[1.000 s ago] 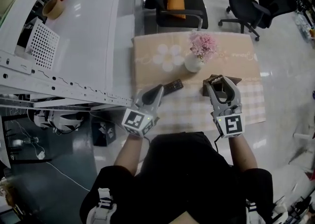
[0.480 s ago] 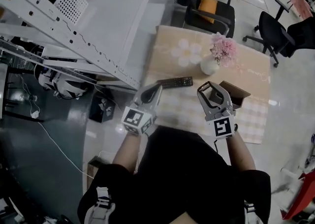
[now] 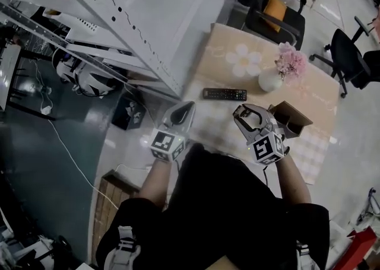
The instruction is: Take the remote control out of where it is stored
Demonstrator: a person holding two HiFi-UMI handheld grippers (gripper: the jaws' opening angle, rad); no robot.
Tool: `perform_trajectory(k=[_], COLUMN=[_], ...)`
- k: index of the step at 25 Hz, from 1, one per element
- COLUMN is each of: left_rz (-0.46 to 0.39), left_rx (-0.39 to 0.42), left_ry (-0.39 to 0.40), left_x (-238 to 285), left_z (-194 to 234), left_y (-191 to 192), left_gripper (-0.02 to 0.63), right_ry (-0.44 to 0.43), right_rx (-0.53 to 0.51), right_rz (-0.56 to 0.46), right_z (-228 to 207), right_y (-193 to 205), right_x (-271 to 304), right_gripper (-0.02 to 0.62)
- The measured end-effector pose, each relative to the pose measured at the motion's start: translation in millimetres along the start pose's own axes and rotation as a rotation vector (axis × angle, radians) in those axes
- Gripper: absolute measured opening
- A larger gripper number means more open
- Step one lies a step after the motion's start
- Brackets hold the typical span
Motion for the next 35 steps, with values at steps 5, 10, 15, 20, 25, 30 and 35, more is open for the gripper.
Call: perform_trajectory(k=[5,10,15,20,25,30,35], left_rz=[-0.001,-0.008,-0.014,-0.013,-0.008,0.004,0.021], left_rx=[-0.003,-0.016,-0.017,-0.027,-0.038,-0.044,-0.054], left_ry=[-0.034,-0.077,-0.121,-0.175,-0.204,-0.236,-0.274], left_x=[-15.0,-32.0,-51.0,-66.6,-74.4,-85.3,-97.5], left_z=[13.1,29.2,45.8,64.9,70.9,75.1,80.8], left_y=[2.0,4.8,10.9,13.8,17.9,21.7,28.2], left_gripper=[0.002,0.002,0.002,0.002,0.002,0.002,0.002], right_ry=[-0.110,-0.181,-0.224,-0.274,-0.322,-0.367,-0.413], right_rx=[-0.069,-0.117,-0.144,-0.169,-0.202,-0.244,-0.295], right_rz=[0.104,0.198,0.264,0.298,0.322,0.350,0.395], right_z=[22.9,36.5,47.0,55.7,62.0,72.9,83.5], right_y=[6.4,13.1,19.5,22.1,24.4,30.3,45.8], right_x=[26.0,48.2,68.5,85.4,98.3,116.1,132.8], right_gripper=[0.184,0.184,0.184,0.184,0.184,0.184,0.184])
Point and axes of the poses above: the fingertips, and each gripper's own axes: x forward along the fingers, z to its left, y out of its underside, the point moved 1 cm from there along -x, backward along the fingers, and after that the axes turned 1 degree about -x, right-handed, at the moved point
